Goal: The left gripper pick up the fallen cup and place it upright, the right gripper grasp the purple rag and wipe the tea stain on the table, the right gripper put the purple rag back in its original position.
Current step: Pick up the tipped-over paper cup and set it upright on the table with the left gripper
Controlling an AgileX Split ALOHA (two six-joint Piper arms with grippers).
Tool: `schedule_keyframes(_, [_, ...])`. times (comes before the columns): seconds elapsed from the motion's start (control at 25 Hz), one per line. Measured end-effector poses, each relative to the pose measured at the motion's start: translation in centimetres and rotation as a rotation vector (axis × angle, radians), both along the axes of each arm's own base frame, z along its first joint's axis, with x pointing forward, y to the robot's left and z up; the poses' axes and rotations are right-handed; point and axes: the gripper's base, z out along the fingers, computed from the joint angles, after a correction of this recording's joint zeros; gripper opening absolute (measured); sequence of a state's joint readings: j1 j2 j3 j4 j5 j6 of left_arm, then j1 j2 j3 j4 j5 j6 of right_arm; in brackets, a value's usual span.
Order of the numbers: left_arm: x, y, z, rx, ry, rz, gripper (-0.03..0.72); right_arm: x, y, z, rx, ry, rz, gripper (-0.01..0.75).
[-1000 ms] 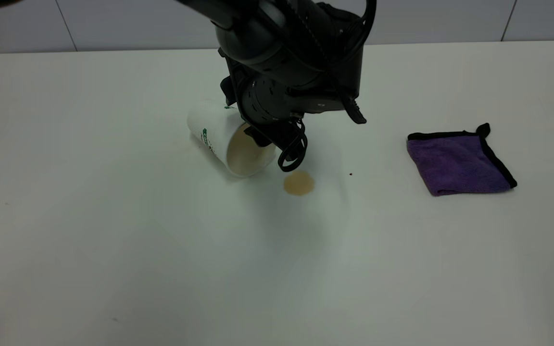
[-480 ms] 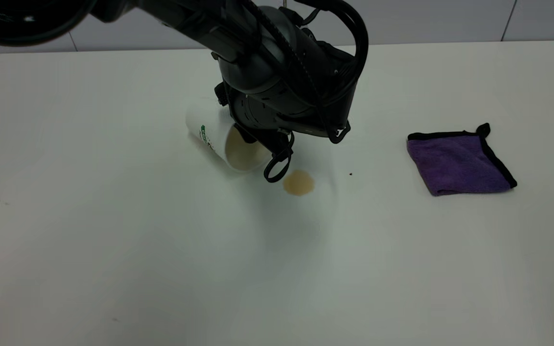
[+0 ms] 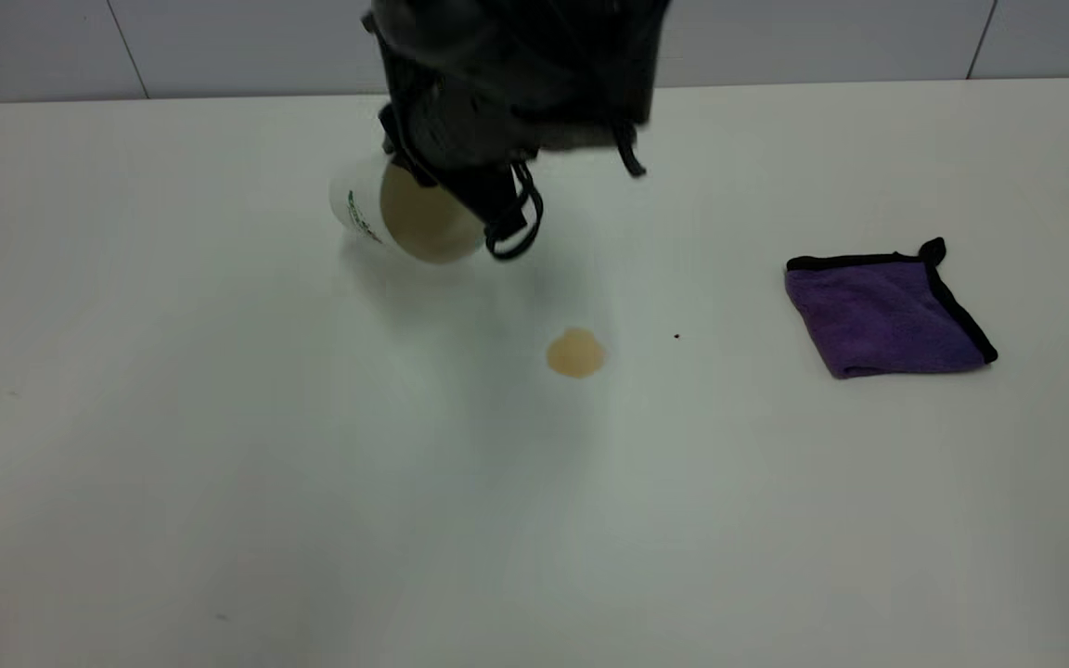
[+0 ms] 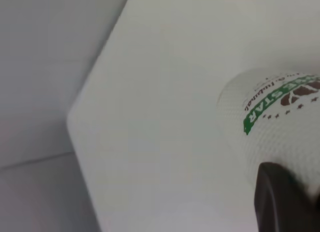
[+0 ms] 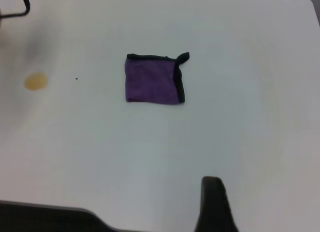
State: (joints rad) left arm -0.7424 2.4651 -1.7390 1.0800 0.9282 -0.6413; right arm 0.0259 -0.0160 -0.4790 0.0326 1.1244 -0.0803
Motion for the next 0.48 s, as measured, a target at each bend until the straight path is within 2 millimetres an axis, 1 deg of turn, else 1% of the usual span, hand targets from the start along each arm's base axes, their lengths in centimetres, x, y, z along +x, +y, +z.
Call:
schedule_keyframes(0.12, [1.6, 2.7, 3.5, -0.186, 0.151, 0.084, -0.02, 0.0, 0.0, 0.0, 0.0, 0.0, 0.0, 0.55])
schedule_keyframes(0.2, [2.8, 4.6, 4.7, -0.293, 0.261, 0.106, -0.02, 0.0, 0.0, 0.0, 0.0, 0.0, 0.0, 0.55])
schedule_keyframes(0.28, [3.8, 6.5, 5.0, -0.401, 0.361, 0.125, -0.02, 0.0, 0.0, 0.0, 0.0, 0.0, 0.0, 0.55])
schedule_keyframes(0.36, [4.8, 8.6, 5.1, -0.482, 0.421, 0.133, -0.02, 0.0, 0.0, 0.0, 0.0, 0.0, 0.0, 0.55])
schedule_keyframes(0.48, [6.1, 11.5, 5.3, -0.593, 0.446, 0.172, -0.02, 0.0, 0.0, 0.0, 0.0, 0.0, 0.0, 0.55])
